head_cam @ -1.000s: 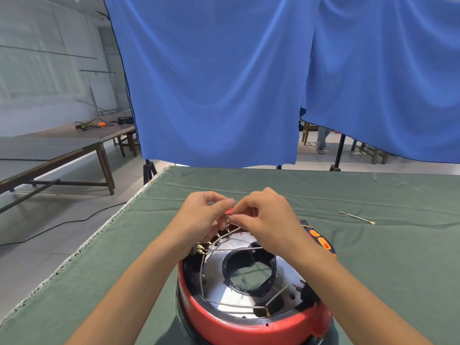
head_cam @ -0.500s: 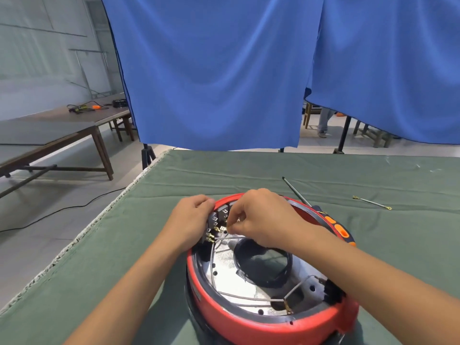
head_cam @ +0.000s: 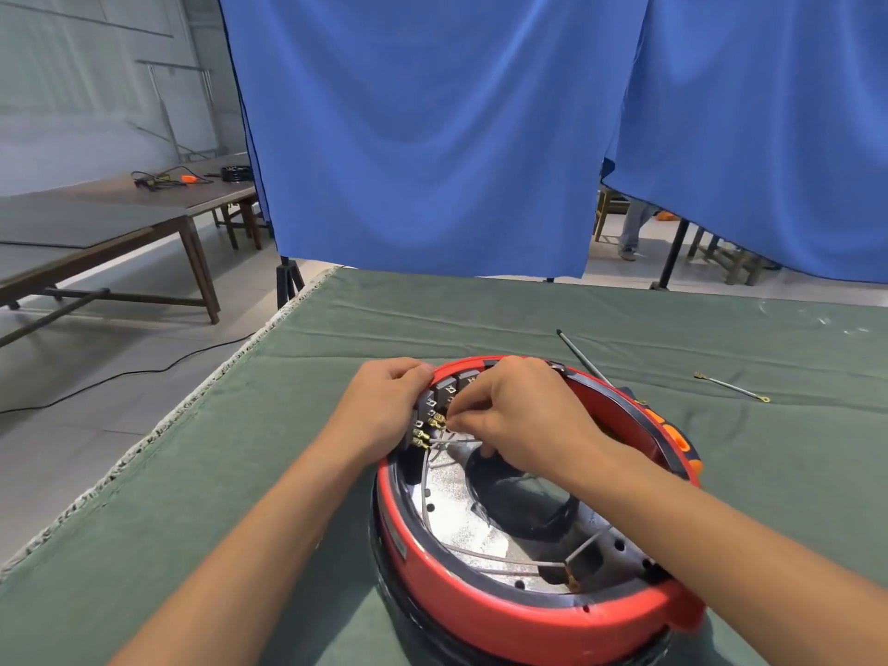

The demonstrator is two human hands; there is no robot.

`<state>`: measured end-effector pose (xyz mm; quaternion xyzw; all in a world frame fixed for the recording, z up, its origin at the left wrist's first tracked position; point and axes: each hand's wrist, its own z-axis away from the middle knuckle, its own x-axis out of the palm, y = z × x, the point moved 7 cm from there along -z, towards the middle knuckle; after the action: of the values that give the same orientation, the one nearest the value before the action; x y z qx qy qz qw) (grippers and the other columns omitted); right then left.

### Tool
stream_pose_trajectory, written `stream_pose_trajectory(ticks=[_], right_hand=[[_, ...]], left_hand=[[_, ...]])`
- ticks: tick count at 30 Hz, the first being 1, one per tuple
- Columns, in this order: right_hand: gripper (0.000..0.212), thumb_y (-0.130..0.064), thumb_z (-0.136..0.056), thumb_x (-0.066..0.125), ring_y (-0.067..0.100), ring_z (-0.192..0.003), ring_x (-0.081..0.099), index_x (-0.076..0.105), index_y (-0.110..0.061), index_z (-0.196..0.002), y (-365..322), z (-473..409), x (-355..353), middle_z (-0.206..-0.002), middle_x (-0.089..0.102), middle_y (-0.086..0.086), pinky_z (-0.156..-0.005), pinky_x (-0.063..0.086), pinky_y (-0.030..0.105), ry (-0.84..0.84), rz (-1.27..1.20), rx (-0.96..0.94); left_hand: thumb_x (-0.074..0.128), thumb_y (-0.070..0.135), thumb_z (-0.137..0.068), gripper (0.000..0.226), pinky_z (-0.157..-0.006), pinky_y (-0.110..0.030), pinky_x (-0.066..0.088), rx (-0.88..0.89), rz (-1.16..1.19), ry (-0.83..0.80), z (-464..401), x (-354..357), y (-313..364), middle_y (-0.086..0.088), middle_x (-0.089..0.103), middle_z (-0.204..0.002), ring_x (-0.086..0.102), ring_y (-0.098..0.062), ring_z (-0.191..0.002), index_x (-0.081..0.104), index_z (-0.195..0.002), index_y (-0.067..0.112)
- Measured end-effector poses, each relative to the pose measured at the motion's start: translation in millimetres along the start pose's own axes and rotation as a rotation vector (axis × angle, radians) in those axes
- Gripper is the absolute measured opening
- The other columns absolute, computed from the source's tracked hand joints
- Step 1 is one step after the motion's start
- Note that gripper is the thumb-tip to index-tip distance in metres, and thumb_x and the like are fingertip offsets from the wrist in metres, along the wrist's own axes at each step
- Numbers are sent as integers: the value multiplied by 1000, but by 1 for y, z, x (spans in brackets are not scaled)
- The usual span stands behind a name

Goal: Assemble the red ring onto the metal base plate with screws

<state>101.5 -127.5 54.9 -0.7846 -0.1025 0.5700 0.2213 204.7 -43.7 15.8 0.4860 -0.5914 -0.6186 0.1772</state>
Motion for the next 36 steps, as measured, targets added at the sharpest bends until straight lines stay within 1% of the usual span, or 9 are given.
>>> stream_pose_trajectory(ticks=[4,9,12,16,20,27,31,33,36], right_hand=[[8,-21,-81,72,9,-59,59,79,-22,-83,1,-1,0,-66,71,-2,-69,52,28,18,-8,-4],[8,-24,-83,71,14,-63,63,78,-22,-84,1,-1,1,-41,45,-12,-71,51,30,20,12,2],[9,-23,-83,70,16,-66,64,78,-22,-86,1,0,2,-45,47,-11,-73,52,31,7,29,3],[9,-23,-83,70,17,-67,66,79,-22,-86,-1,1,3,-59,63,-6,-74,52,32,13,28,0],[9,-25,-83,71,12,-59,57,79,-23,-86,-2,1,3,-48,45,-11,-72,51,30,23,28,-7],[10,-27,-83,70,8,-60,50,78,-23,-86,0,-1,6,-59,58,-8,-70,50,29,41,43,-20],[10,-26,-83,70,11,-65,58,78,-23,-87,3,-1,6,-67,68,-7,-73,51,31,33,45,4],[10,-27,-83,70,13,-76,64,78,-24,-88,3,-1,6,-81,74,-5,-75,51,31,38,53,3],[10,-26,-83,70,13,-78,64,78,-23,-87,2,-1,5,-81,74,-5,-73,50,29,53,53,2]], left_hand=[[51,18,-97,34,-61,-27,37,-17,-1,-10,1,1,1,-18,58,-73,50,-19,-67,64,-87,-11],[51,18,-97,32,-65,-30,39,-20,-6,5,2,0,2,-17,58,-73,49,-18,-69,66,-87,-8],[52,19,-96,30,-74,-39,48,-26,2,6,3,0,2,-29,66,-85,54,-20,-71,69,-89,-4],[52,19,-96,29,-82,-42,49,-28,6,15,3,-1,1,-28,68,-91,56,-19,-75,70,-90,-3],[51,19,-96,31,-71,-40,49,-29,20,10,2,0,0,-34,65,-88,55,-23,-69,67,-91,-7],[51,18,-97,30,-71,-34,45,-25,24,3,2,0,-1,-22,63,-76,54,-21,-70,69,-90,-4],[51,19,-96,28,-81,-41,48,-19,12,6,3,-1,1,-20,66,-82,55,-20,-74,70,-88,-1],[51,19,-96,28,-83,-41,48,-18,6,7,2,-1,2,-20,67,-85,56,-19,-77,70,-89,-1],[51,19,-96,28,-82,-38,48,-18,-4,7,2,0,1,-14,67,-81,56,-19,-77,71,-90,0]])
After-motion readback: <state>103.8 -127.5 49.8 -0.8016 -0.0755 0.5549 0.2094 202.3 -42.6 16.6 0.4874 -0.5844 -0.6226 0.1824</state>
